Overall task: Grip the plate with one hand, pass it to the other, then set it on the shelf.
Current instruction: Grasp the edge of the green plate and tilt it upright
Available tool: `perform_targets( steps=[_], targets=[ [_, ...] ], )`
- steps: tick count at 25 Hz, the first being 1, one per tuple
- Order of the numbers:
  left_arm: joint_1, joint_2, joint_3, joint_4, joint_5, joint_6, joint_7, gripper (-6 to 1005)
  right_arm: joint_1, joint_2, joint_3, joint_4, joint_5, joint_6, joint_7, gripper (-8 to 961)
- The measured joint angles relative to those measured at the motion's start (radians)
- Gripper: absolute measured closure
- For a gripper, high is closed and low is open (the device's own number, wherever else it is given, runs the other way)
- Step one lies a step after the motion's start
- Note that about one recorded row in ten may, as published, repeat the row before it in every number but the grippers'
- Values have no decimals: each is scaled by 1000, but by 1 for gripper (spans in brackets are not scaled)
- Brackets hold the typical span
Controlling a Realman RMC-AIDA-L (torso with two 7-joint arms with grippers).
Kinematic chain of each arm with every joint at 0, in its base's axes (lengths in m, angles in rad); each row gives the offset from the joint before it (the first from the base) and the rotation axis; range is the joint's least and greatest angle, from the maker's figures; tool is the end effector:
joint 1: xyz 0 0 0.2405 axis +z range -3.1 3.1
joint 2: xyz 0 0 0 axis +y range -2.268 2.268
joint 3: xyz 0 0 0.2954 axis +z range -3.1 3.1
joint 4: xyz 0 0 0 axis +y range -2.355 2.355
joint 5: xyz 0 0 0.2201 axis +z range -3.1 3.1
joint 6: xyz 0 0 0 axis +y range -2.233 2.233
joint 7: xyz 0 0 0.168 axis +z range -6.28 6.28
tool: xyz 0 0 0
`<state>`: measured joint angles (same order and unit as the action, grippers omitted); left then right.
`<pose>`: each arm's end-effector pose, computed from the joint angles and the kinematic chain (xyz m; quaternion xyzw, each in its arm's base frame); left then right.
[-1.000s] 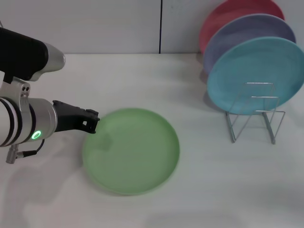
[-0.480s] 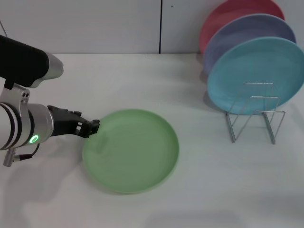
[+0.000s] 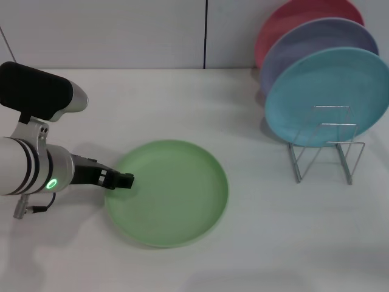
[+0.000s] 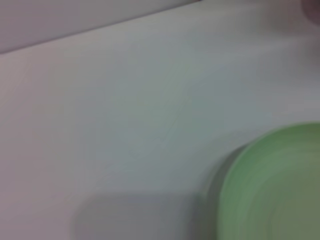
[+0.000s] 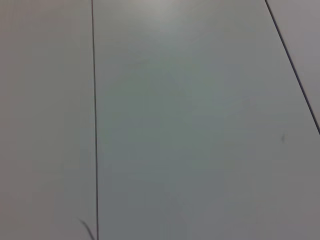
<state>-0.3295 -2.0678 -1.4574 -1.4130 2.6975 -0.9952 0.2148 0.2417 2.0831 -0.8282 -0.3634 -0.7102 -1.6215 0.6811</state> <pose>-0.2588 0.3834 -0.0651 -0.8504 -0.3920 0.0703 0.3437 0.3513 0.3101 0.0651 -0.6415 0.1290 0.5040 0.5638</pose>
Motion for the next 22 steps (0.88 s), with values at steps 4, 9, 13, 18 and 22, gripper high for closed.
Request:
perform_targets(
  steps=[4,9,13,18,22],
  targets=[
    [-11,0,-14,22,0,2,0,149,4,0,0,0,0,4,0,114],
    [-33,1,-31,69,-1,11,-1,135,11,0,0,1,-1,8,-11,114],
    [-54,1,-38,116,-7,15,-1,140,16,0,0,2,-1,9,-14,114],
    [-58,0,-38,125,-8,15,-2,145,17,0,0,2,-2,9,-14,114],
    [-59,0,-38,125,-8,15,-2,150,16,0,0,2,-2,8,-14,115]
  ],
)
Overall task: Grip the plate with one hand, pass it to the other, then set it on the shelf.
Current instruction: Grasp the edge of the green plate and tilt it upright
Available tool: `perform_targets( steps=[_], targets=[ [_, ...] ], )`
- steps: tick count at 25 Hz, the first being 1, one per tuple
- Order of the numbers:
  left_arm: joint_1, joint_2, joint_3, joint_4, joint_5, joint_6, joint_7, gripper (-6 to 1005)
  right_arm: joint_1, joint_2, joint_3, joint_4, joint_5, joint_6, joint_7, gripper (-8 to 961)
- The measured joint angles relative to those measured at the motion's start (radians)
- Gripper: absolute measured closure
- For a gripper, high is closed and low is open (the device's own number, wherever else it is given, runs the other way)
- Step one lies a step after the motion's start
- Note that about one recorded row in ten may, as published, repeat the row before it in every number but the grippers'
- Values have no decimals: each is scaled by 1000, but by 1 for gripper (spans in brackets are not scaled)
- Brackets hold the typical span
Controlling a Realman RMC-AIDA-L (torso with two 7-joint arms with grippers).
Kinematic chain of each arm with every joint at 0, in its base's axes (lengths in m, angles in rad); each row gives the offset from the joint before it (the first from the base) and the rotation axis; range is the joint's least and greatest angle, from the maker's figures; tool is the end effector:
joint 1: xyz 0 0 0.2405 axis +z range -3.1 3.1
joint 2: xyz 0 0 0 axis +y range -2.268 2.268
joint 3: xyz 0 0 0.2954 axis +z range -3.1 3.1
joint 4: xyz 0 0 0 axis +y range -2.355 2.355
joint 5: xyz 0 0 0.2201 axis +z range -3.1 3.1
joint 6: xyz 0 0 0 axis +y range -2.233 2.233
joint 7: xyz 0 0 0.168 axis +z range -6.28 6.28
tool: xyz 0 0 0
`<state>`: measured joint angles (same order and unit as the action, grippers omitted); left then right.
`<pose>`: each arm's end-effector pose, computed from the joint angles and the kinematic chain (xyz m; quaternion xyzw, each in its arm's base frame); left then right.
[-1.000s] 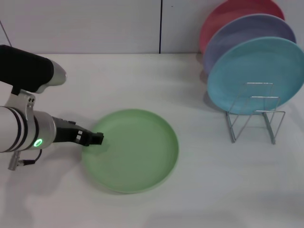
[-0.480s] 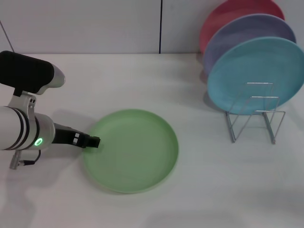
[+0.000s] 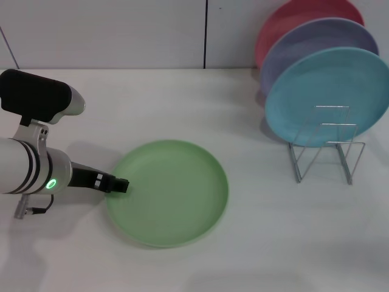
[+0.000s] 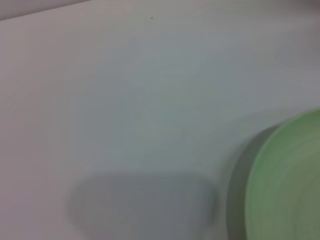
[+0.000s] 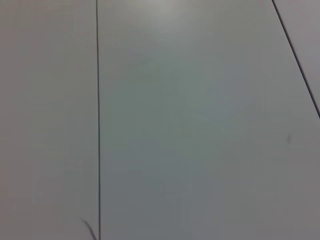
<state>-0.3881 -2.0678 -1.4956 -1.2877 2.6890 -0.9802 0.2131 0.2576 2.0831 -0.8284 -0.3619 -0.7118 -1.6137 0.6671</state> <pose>-0.2753 0.3943 -0.0706 -0.8391 -0.4171 0.0860 0.3385 0.3475 0.3162 0.0642 -0.6442 0.1230 0.5020 0.5638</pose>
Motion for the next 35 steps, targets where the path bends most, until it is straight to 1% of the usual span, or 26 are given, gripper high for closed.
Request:
perform_targets(
  steps=[12,17,28,35],
  targets=[
    [6,1,1,-9,-23,-9,-2,163,-6,0,0,0,0,-2,0,114],
    [7,1,2,-9,-25,-10,-2,374,-8,0,-1,0,0,-5,0,114],
    [9,0,8,-12,-25,-20,-7,369,-12,-1,-2,0,-3,-7,0,116],
    [14,0,11,-25,-24,-26,-18,389,-18,-2,-2,-1,-2,-8,0,115]
  ],
)
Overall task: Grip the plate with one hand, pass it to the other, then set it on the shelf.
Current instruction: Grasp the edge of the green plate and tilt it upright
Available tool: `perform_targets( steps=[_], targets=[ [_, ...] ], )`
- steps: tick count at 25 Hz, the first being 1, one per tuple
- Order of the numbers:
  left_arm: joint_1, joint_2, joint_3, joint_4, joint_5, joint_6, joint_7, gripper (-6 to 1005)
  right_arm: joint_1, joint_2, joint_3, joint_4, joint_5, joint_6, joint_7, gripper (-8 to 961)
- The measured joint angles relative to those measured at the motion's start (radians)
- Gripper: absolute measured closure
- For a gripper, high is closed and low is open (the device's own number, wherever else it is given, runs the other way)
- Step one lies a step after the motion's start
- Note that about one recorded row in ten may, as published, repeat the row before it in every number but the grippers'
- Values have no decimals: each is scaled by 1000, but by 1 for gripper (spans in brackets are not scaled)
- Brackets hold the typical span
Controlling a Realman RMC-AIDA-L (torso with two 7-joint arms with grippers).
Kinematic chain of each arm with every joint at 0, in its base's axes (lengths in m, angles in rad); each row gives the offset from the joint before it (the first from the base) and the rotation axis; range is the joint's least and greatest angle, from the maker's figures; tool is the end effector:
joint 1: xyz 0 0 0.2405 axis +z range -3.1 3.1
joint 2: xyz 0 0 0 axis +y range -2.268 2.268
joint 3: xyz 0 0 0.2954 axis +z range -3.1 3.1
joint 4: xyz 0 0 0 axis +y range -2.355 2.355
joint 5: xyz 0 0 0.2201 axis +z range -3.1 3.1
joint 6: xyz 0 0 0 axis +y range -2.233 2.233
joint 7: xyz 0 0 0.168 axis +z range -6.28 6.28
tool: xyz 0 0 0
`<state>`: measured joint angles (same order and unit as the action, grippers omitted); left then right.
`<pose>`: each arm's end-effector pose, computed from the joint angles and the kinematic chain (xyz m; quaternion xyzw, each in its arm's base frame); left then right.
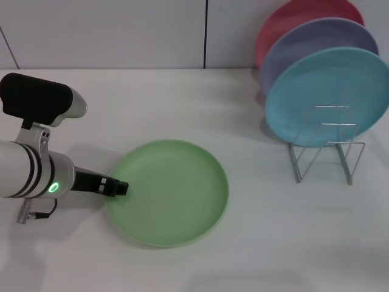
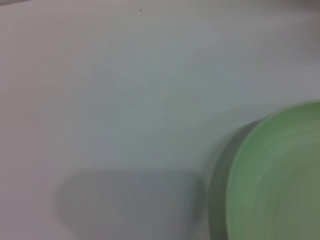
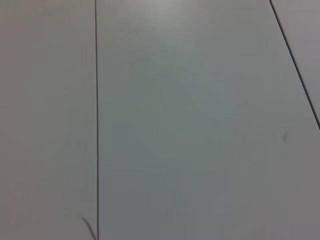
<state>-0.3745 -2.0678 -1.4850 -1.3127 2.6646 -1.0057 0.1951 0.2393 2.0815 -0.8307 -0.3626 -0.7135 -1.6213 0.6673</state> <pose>-0.2716 0.3873 -0.0734 -0.8384 -0.4297 0.0805 0.3255 0.3520 0.3093 0.0646 -0.6446 0.1252 0.4984 0.5661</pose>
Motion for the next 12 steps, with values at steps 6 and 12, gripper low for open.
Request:
perform_targets(
  steps=[6,12],
  targets=[
    [0,0,0,0,0,-1,-8,462,0,0,1,-1,-1,0,0,114],
    [0,0,9,-5,2,-6,-10,510,-1,0,1,-3,-2,0,0,115]
  ],
)
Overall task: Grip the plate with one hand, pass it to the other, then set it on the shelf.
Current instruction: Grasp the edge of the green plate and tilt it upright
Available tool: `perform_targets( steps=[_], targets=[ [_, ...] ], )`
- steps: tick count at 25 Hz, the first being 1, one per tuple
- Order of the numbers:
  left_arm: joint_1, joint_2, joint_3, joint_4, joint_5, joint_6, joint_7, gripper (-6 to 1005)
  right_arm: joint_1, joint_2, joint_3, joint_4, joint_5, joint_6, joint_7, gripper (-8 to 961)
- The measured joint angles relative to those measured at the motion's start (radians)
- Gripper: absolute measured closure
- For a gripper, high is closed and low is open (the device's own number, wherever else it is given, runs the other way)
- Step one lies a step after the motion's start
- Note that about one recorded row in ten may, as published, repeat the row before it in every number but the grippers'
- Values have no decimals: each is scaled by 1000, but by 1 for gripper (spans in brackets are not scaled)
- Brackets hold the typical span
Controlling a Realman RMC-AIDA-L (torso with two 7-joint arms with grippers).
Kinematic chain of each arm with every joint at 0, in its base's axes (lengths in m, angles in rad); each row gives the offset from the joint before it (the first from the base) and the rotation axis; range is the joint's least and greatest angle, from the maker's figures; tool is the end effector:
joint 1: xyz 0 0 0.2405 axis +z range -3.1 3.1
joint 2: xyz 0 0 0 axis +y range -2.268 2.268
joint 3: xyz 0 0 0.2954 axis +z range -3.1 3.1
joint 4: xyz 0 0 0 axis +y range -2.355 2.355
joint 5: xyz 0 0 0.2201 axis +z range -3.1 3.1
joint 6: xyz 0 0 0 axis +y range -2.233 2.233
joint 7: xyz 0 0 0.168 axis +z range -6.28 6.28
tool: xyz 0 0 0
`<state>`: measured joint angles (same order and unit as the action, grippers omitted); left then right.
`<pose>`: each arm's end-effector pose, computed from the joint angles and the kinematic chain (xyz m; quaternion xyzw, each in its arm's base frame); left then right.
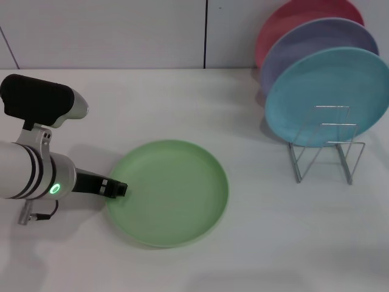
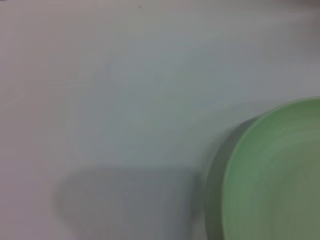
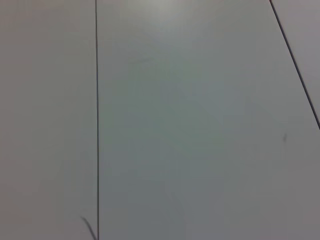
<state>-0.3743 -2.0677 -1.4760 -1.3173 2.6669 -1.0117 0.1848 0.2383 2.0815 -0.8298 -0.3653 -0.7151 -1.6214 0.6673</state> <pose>-0.2704 0.3858 -0.0750 -0.8386 -0.4306 0.0824 0.3232 0.3519 0.3091 0.0650 -0.6449 0.1242 0.4980 0.5663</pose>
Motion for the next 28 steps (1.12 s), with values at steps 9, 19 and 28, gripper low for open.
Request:
perform_targets(
  steps=[9,19,28],
  targets=[
    [-5,0,0,3,1,-1,-1,572,-2,-1,0,-4,0,-1,0,114],
    [-10,2,2,16,8,-5,6,730,-2,-2,0,-6,-3,-2,0,115],
    [11,1,13,-34,16,-17,4,828,-2,-2,-1,-7,-4,-2,0,115]
  ],
)
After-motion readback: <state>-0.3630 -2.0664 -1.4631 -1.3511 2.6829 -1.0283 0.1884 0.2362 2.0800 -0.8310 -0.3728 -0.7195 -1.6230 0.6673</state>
